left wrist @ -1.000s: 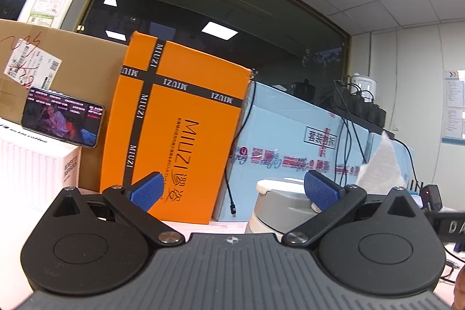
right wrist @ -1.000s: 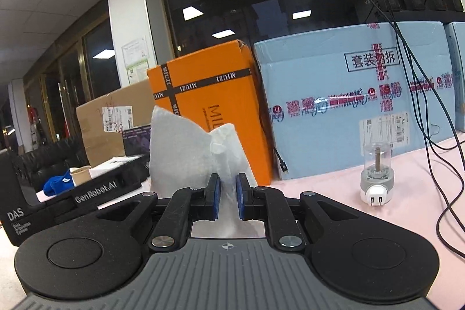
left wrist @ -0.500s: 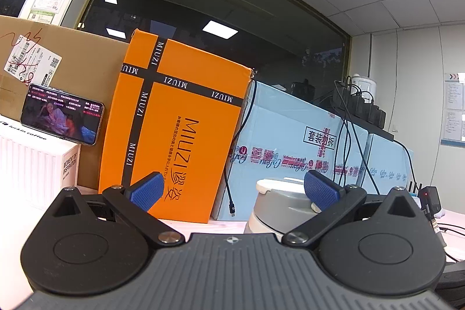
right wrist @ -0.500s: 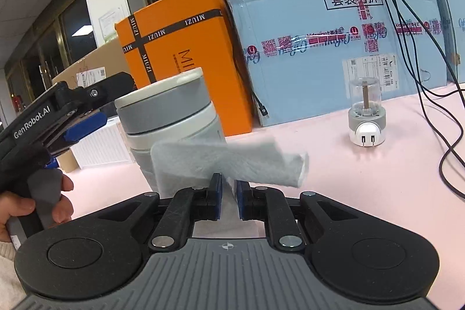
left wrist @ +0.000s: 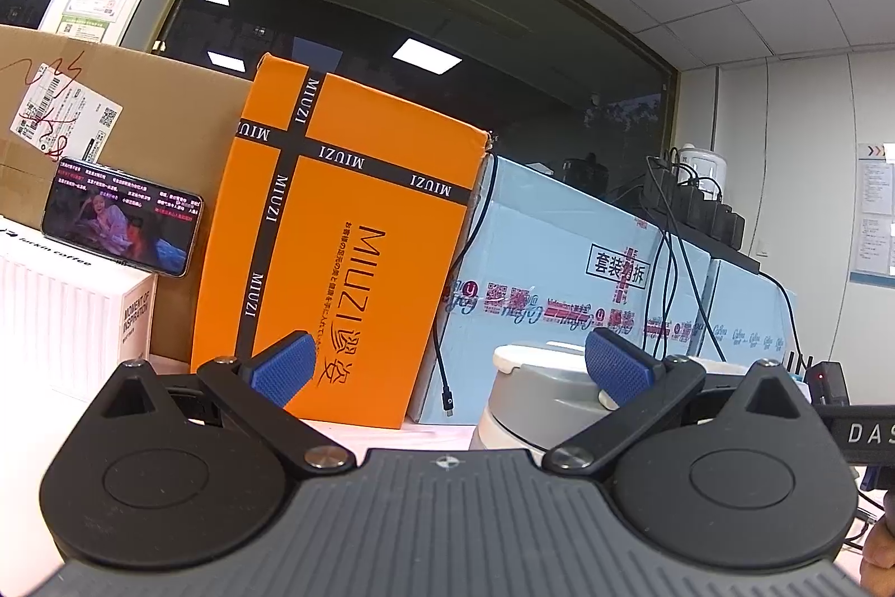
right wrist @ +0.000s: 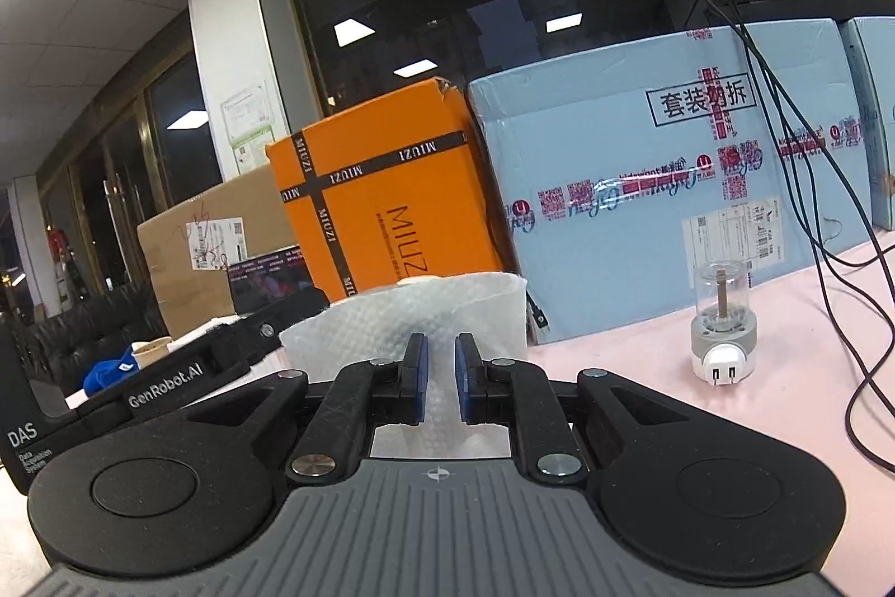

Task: Clean container
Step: 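Wipe the white tissue around the mug side with the right gripper, then open the right gripper and lay the tissue flat beside the mug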

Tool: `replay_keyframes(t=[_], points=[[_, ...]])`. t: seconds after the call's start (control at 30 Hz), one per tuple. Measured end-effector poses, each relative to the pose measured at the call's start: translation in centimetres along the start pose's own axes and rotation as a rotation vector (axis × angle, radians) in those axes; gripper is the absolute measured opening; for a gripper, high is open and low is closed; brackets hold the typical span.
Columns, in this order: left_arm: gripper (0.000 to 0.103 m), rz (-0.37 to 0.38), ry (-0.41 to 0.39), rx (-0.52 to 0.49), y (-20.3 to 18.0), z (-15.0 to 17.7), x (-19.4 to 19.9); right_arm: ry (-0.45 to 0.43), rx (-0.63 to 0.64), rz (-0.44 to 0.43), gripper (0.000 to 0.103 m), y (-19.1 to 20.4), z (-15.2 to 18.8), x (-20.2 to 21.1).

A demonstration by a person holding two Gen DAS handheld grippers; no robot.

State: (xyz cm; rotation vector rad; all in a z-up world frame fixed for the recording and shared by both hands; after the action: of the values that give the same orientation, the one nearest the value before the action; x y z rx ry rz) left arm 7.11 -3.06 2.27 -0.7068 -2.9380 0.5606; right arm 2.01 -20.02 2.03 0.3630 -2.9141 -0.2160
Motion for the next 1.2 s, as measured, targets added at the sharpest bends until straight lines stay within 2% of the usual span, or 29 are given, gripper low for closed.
replay_keyframes(t=[0.33,0.4,0.57,0.7,0.73,0.77,0.83,0.93,1.0,1.07,1.2], points=[[0.103,0.006,-0.002,-0.010,-0.3,0.1,0.0,0.091,-0.094,0.009,0.012,-2.0,3.4,-1.8],[0.103,0.004,-0.002,-0.010,-0.3,0.1,0.0,0.076,-0.146,-0.014,0.012,-2.2,3.7,-1.5],[0.103,0.006,-0.001,-0.009,-0.2,0.1,0.0,0.034,-0.278,-0.139,0.012,-2.2,3.7,-0.5],[0.103,0.007,-0.002,-0.010,-0.2,0.1,0.0,0.029,-0.291,-0.201,0.013,-1.2,3.6,-0.3],[0.103,0.007,-0.001,-0.007,-0.2,0.1,0.0,0.031,-0.288,-0.206,0.018,-1.0,3.6,-0.3],[0.103,0.007,0.000,-0.005,-0.1,0.1,0.0,0.036,-0.278,-0.200,0.031,-0.8,3.6,-0.4],[0.103,0.009,0.002,-0.003,-0.1,0.1,0.0,0.043,-0.250,-0.185,0.042,-0.5,3.5,-0.5],[0.103,0.006,-0.004,-0.016,-0.4,0.1,0.0,0.051,-0.170,-0.168,0.045,0.3,3.3,-0.8],[0.103,0.006,-0.004,-0.017,-0.4,0.2,0.1,0.052,-0.096,-0.142,0.051,0.7,3.1,-0.9],[0.103,0.007,-0.003,-0.016,-0.4,0.2,0.1,0.057,-0.025,-0.101,0.064,0.7,3.1,-1.1],[0.103,0.008,-0.002,-0.015,-0.3,0.2,0.1,0.081,0.034,-0.069,0.075,0.6,3.2,-1.6]])
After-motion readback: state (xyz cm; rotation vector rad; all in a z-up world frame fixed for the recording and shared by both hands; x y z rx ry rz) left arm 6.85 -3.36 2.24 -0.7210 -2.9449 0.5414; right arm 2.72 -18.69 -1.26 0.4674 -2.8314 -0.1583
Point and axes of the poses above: each gripper's, at about its wrist camera, not at the fingertips, and x roughly against the way its jaws point, y to its left, z to its underside, the point moved 10 cm from there along -x, roughly the way its jaws point, and after that the axes turned 7 degrees about x, right-handed, at the moved point
